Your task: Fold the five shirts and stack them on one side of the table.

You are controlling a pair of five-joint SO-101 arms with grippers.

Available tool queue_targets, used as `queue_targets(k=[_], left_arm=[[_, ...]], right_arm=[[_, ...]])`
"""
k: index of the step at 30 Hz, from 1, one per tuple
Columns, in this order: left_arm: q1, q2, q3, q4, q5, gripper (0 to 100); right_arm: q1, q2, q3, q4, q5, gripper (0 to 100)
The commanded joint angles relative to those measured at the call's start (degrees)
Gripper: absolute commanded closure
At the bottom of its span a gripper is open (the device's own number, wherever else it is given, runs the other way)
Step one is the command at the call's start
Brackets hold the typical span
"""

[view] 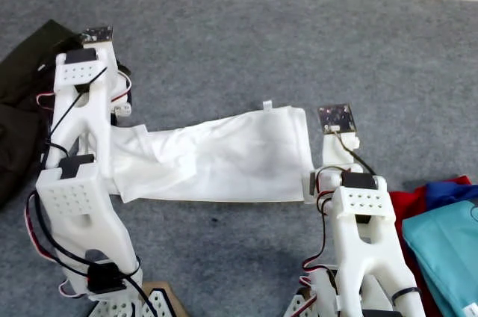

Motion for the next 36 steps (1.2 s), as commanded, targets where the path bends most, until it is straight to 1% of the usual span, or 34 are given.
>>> queue_targets(k=[1, 4, 11, 20, 25, 28, 30, 34, 36], left_arm=[[-0.7, -0.6, -5.2, 7.5, 0.3, 99], [-0.7, -0.6, -5.5, 11.1, 0.3, 99], [-0.7, -0.5, -4.5, 15.6, 0.3, 99], [-1.1, -0.6, -3.6, 16.2, 0.3, 99], [-2.9, -1.5, -4.7, 17.4, 0.3, 99], [-4.4, -5.3, -4.1, 17.5, 0.3, 99], [-5.1, -9.1, -2.9, 18.5, 0.3, 99], [-5.9, -17.9, 2.2, 19.6, 0.0, 99], [-6.5, -22.3, 6.8, 19.4, -0.2, 99]], right_arm=[[0.3, 0.1, -1.0, -1.0, 0.0, 97.9], [0.3, 0.1, -1.0, -1.0, 0.0, 97.9], [0.4, 0.2, -0.2, -2.2, 0.0, 97.9], [0.4, -0.3, 0.7, -3.4, 0.0, 97.9], [-0.2, -0.3, 0.2, -3.3, -0.5, 97.9], [-5.9, 0.5, -2.5, -2.5, -2.9, 97.8], [-9.9, 2.1, -7.9, 2.0, -4.3, 97.8], [-16.6, 9.3, -26.5, 13.1, -9.1, 97.8], [-20.4, 13.6, -35.6, 16.2, -11.5, 97.8]])
